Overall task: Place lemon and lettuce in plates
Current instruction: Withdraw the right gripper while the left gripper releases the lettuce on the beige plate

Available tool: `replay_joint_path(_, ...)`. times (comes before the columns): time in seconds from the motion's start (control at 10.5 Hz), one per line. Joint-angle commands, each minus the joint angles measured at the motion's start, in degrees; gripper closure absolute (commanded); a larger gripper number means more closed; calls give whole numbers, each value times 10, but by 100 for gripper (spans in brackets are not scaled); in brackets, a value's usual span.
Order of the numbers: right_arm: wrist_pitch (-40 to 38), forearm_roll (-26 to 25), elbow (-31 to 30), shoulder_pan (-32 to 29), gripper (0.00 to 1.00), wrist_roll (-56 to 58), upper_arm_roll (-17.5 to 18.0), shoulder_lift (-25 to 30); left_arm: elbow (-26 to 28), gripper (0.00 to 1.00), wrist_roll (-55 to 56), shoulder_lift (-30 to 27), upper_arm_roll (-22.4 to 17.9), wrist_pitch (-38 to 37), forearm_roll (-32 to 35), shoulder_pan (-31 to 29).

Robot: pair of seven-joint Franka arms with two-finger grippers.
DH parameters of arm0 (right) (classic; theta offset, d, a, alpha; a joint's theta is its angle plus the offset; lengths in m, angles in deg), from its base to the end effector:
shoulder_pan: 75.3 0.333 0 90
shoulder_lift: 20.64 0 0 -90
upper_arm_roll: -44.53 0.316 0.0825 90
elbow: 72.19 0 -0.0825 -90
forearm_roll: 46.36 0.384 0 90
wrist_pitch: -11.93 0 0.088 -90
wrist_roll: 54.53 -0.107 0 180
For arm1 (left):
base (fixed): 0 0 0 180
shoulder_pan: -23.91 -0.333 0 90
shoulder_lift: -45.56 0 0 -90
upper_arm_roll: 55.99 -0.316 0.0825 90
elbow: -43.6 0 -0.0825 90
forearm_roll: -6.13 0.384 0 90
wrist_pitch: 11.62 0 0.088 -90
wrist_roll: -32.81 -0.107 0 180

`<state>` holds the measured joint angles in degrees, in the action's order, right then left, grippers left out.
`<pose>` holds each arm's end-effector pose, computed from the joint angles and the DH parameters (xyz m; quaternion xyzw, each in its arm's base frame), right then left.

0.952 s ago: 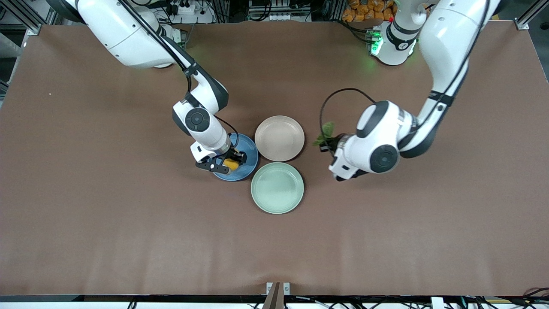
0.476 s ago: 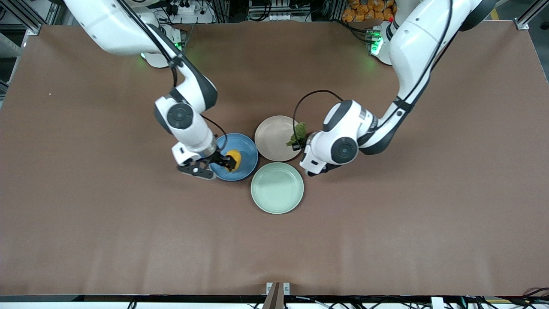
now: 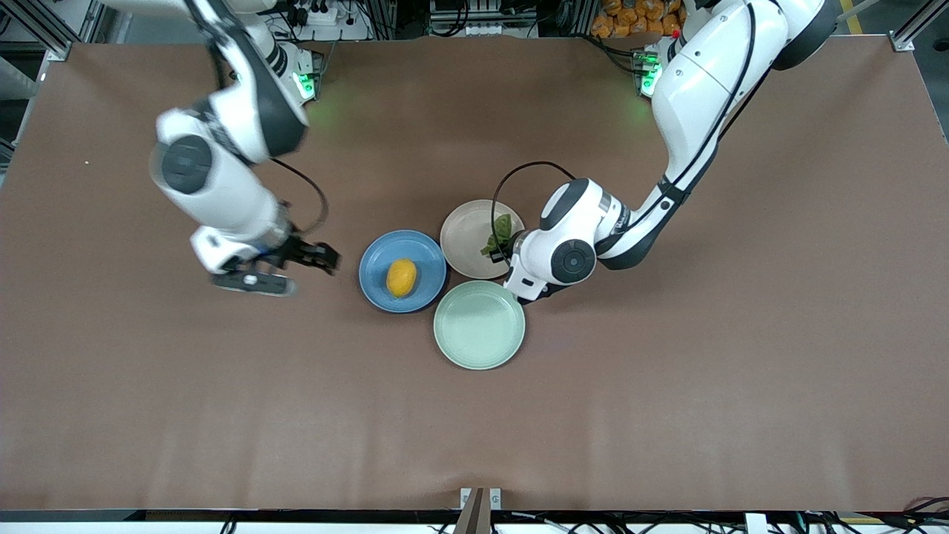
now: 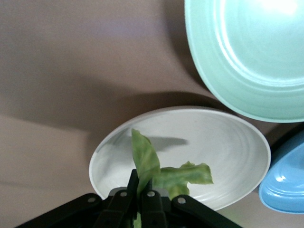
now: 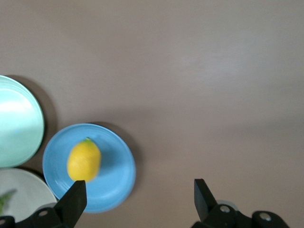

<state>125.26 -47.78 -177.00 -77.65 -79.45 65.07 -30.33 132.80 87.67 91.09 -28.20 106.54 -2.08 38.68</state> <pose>0.5761 0.1778 0.4438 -0.9983 0.0559 0.0111 0.0152 0.5252 -0.4318 0.2080 0.9488 0.1871 -0.2432 0.0756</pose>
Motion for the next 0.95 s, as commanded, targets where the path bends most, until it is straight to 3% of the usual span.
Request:
replay_joint_path(0.0, -104, 23, 54, -23, 0, 88, -25, 31, -13, 28, 10, 5, -5, 0, -13, 6)
replay_joint_path(0.1, -135, 24, 71, -40, 0, 120, -28, 44, -13, 10, 11, 4, -5, 0, -13, 5)
replay_joint_path(0.29, -154, 39, 74, -46, 0, 162, -68, 76, -14, 0, 16, -7, -5, -2, -13, -3)
replay_joint_path(0.57, -220, 66, 100, -26, 0, 290, -172, 123, -19, 0, -2, -39, -3, -35, -2, -60)
replay_joint_path(0.86, -267, 54, 145, -20, 0, 291, -185, 126, -20, 0, -89, -94, -5, -67, 16, -122)
